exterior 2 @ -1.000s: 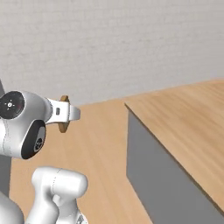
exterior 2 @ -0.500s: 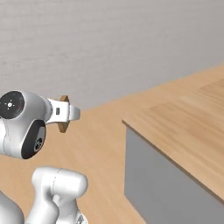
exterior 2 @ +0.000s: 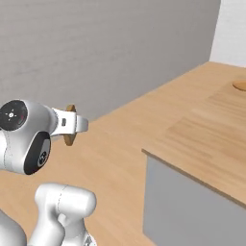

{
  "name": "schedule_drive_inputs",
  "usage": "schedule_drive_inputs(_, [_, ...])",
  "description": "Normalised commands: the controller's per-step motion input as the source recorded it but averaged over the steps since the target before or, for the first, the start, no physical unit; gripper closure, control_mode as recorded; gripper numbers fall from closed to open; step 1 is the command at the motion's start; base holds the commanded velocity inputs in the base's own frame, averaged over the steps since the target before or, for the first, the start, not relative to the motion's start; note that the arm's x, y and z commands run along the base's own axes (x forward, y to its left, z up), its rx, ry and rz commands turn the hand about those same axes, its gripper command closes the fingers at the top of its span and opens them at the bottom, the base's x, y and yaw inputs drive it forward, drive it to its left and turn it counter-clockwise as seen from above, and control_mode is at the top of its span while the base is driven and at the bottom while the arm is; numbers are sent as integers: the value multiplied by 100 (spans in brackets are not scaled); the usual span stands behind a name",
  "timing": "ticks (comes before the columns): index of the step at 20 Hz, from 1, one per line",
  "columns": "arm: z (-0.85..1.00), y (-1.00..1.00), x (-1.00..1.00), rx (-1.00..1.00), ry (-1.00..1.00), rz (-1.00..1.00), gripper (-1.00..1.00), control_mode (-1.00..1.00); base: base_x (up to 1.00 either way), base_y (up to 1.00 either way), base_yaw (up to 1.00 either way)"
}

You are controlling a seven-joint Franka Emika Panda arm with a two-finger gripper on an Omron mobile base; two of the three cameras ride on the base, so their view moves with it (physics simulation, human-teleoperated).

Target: Start the toaster. Once the lever pops up, take the bread to the plate on the dining counter.

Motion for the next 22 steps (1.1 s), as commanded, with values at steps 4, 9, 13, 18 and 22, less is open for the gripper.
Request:
schedule_drive_inputs(4, [0, 0, 0, 0, 0, 0, 100, 100, 100, 100, -45])
schedule_drive_inputs(9, [0, 0, 0, 0, 0, 0, 100, 100, 100, 100, -47])
schedule_drive_inputs(13, [0, 0, 0, 0, 0, 0, 100, 100, 100, 100, -53])
schedule_drive_inputs(18, [0, 0, 0, 0, 0, 0, 100, 100, 100, 100, -56])
schedule_drive_inputs(22, [0, 0, 0, 0, 0, 0, 100, 100, 100, 100, -58])
